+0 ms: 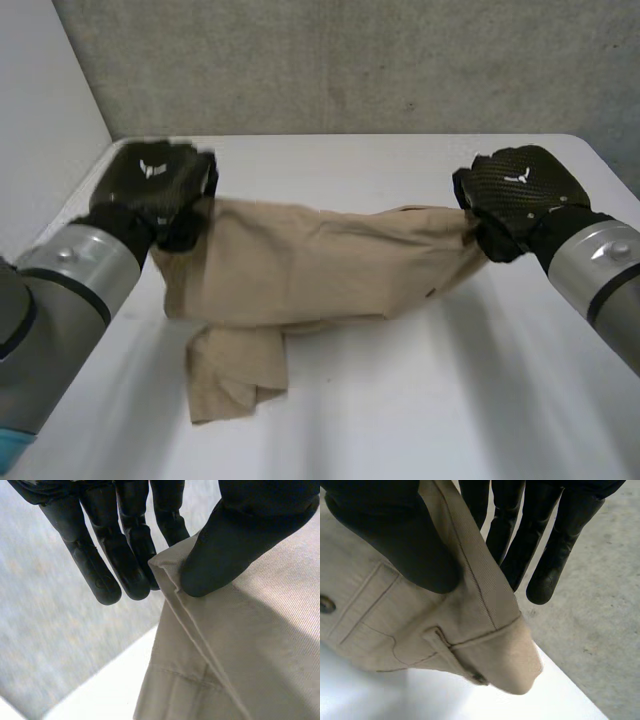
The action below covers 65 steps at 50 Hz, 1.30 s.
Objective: Fold the shorts.
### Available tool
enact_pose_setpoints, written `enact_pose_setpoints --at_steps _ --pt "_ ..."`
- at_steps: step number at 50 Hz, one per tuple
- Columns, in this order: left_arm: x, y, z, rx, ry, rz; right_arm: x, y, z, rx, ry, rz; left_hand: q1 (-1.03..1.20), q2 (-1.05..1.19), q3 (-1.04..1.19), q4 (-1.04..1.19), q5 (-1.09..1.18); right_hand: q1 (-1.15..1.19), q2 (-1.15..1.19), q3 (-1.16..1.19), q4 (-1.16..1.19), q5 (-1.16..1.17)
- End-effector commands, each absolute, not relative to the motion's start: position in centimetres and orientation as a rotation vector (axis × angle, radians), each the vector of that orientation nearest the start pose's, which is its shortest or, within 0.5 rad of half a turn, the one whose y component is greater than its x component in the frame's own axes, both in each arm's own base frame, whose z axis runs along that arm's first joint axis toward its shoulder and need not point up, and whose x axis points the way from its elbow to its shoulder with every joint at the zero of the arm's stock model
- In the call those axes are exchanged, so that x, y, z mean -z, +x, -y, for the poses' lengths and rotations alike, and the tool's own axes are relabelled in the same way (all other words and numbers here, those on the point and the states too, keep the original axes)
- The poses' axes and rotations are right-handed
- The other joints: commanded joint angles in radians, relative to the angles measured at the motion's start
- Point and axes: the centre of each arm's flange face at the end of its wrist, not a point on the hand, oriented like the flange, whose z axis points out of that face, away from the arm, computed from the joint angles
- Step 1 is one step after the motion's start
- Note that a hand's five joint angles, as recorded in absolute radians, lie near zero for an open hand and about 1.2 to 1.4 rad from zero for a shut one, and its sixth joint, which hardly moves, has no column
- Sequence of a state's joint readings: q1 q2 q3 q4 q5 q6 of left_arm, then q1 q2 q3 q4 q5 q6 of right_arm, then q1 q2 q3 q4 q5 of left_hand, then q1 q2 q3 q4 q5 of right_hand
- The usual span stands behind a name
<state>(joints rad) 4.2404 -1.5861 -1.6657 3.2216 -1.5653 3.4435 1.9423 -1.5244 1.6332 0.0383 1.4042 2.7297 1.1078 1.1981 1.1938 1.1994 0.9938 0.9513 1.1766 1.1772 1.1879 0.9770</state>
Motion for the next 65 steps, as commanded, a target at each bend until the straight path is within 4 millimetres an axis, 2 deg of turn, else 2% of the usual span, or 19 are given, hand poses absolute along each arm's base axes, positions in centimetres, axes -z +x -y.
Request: enact_pose_setpoints --at_steps 1,6,8,9,11,13,15,17,21,23,27,31,36,39,40,44,51,56,65 --pt "-21.6 -24.7 23.0 1.891 0.847 -2.527 -26.8 25.2 21.8 1.876 -1.332 -2.129 0.288 0.198 0.202 0.197 0.228 0.445 0.220 0.219 0.208 0.245" --pt "-20.2 -25.7 24.8 1.862 0.863 -2.550 -25.0 27.1 23.0 1.832 -1.402 -2.133 0.288 0.198 0.202 0.197 0.228 0.445 0.220 0.219 0.208 0.245" --pt "-20.8 -26.2 25.9 1.910 0.857 -2.519 -24.9 27.4 23.4 1.844 -1.402 -2.130 0.288 0.198 0.202 0.197 0.228 0.445 0.220 0.219 0.208 0.245" --pt "-21.8 -26.9 27.2 1.990 0.841 -2.465 -25.4 28.3 25.8 1.950 -1.350 -2.103 0.288 0.198 0.202 0.197 0.228 0.445 0.220 0.219 0.208 0.245" --pt "-22.4 -27.3 27.9 2.036 0.835 -2.433 -25.7 28.6 26.7 2.007 -1.328 -2.082 0.288 0.198 0.202 0.197 0.228 0.445 0.220 0.219 0.208 0.245" --pt "-26.8 -28.4 30.3 2.281 0.772 -2.246 -28.4 29.9 29.8 2.301 -1.189 -1.938 0.288 0.198 0.202 0.197 0.228 0.445 0.220 0.219 0.208 0.245" --pt "-28.1 -28.6 30.8 2.350 0.750 -2.186 -30.3 30.1 31.0 2.463 -1.084 -1.832 0.288 0.198 0.202 0.197 0.228 0.445 0.220 0.219 0.208 0.245" --pt "-32.9 -28.9 32.5 2.618 0.636 -1.915 -32.2 30.3 31.6 2.610 -0.986 -1.711 0.288 0.198 0.202 0.197 0.228 0.445 0.220 0.219 0.208 0.245" --pt "-36.8 -28.5 32.7 2.816 0.513 -1.642 -37.2 29.9 31.6 2.903 -0.751 -1.378 0.288 0.198 0.202 0.197 0.228 0.445 0.220 0.219 0.208 0.245" --pt "-38.2 -28.1 32.3 2.887 0.466 -1.529 -37.3 29.8 31.3 2.903 -0.753 -1.378 0.288 0.198 0.202 0.197 0.228 0.445 0.220 0.219 0.208 0.245" --pt "-35.5 -28.0 32.0 2.809 0.513 -1.645 -35.2 29.9 30.4 2.794 -0.840 -1.496 0.288 0.198 0.202 0.197 0.228 0.445 0.220 0.219 0.208 0.245" --pt "-31.2 -27.8 31.7 2.679 0.569 -1.822 -31.2 29.6 29.7 2.623 -0.961 -1.687 0.288 0.198 0.202 0.197 0.228 0.445 0.220 0.219 0.208 0.245" --pt "-23.7 -27.6 31.0 2.450 0.665 -2.070 -25.2 29.1 27.9 2.390 -1.104 -1.900 0.288 0.198 0.202 0.197 0.228 0.445 0.220 0.219 0.208 0.245" --pt "-20.6 -27.5 30.9 2.341 0.696 -2.169 -22.6 29.2 27.1 2.291 -1.157 -1.966 0.288 0.198 0.202 0.197 0.228 0.445 0.220 0.219 0.208 0.245" --pt "-18.8 -27.5 30.7 2.278 0.716 -2.222 -20.7 29.3 26.7 2.219 -1.186 -2.013 0.231 0.140 0.145 0.139 0.170 0.445 0.220 0.219 0.208 0.245" --pt "-16.0 -27.1 29.9 2.150 0.754 -2.320 -17.2 29.1 26.2 2.079 -1.215 -2.114 -0.103 -0.194 -0.189 -0.195 -0.164 0.445 0.220 0.219 0.208 0.245" --pt "-15.9 -26.3 27.9 2.027 0.844 -2.342 -15.3 28.7 25.4 1.969 -1.214 -2.185 -0.445 -0.535 -0.531 -0.537 -0.506 0.445 0.220 0.219 0.208 0.245" --pt "-19.1 -25.4 24.9 2.036 0.871 -2.323 -15.8 28.5 25.1 1.969 -1.178 -2.187 -0.774 -0.864 -0.860 -0.865 -0.834 0.445 0.220 0.219 0.208 0.245" --pt "-21.1 -24.2 21.7 2.071 0.854 -2.309 -16.0 28.1 25.1 1.922 -1.071 -2.218 -0.768 -0.858 -0.854 -0.860 -0.829 0.445 0.220 0.219 0.208 0.245"
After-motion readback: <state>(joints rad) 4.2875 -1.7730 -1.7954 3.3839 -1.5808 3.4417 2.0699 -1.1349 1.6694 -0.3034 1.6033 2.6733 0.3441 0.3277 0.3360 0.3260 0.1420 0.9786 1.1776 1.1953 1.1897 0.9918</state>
